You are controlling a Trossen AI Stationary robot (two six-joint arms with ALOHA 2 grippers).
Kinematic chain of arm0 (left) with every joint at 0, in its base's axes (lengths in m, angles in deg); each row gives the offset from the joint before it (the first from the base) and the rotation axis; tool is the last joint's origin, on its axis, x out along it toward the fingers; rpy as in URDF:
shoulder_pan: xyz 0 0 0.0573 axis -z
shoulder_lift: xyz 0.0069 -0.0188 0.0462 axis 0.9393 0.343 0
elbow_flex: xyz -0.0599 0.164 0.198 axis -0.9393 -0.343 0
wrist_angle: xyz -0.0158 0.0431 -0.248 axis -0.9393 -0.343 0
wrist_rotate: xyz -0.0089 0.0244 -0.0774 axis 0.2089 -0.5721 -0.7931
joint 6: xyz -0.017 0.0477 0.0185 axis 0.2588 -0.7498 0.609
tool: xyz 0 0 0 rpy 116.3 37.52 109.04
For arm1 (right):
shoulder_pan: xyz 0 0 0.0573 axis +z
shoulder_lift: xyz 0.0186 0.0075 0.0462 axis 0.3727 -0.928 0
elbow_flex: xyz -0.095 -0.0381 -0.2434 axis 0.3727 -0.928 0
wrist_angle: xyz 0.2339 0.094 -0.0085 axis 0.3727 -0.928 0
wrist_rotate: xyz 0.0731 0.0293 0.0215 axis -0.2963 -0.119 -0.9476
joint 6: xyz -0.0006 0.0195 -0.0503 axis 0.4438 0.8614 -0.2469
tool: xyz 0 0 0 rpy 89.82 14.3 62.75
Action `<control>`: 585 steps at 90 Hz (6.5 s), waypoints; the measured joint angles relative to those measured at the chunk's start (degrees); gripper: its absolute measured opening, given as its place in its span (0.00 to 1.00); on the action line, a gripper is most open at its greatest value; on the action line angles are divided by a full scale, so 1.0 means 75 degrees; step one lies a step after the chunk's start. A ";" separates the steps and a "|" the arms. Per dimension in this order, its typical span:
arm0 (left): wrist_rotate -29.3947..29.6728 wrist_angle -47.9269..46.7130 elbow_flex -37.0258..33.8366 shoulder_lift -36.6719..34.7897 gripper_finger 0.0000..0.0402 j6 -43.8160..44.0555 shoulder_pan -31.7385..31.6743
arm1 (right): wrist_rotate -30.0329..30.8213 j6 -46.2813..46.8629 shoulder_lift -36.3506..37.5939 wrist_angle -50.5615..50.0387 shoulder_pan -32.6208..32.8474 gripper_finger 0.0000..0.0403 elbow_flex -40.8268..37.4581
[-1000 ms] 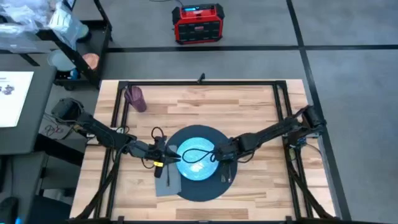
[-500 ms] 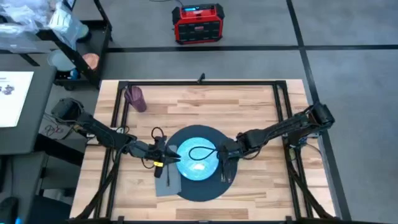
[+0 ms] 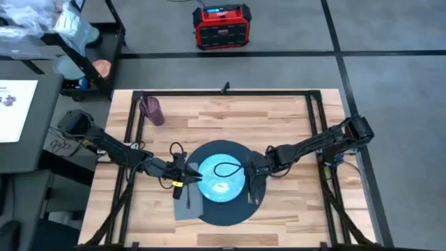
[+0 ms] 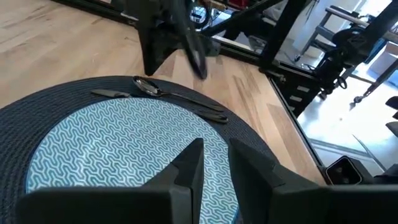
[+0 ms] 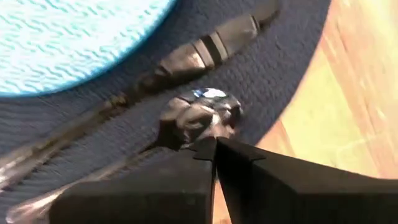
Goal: Set table place
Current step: Adjust the black spoon on the dark blue table mat, then move the purple cup to the top right of the table
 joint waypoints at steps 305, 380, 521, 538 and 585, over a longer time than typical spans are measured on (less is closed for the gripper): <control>0.1256 -1.4105 0.5813 -0.3154 0.17 -0.1406 -0.4280 | 0.2124 0.0242 0.3568 0.4049 -0.0933 0.00 -0.3217; 0.0098 -1.4788 0.5817 -0.1894 0.42 -0.3682 -0.7843 | 0.3995 0.0868 0.4386 0.4022 0.0619 0.00 -0.3726; -0.1531 -1.5018 0.6873 0.0306 0.00 -0.4622 -0.9899 | 0.4148 0.1231 0.4408 0.3560 0.1086 0.00 -0.3714; -0.1929 -1.5069 0.7671 0.0361 0.00 -0.4479 -0.9032 | 0.4952 0.3241 0.4661 0.1862 0.1548 0.00 -0.3714; -0.2129 -1.4338 0.9585 0.2859 0.00 -0.4673 -0.6059 | 0.5230 0.5743 0.4765 0.0899 0.2962 0.00 -0.4036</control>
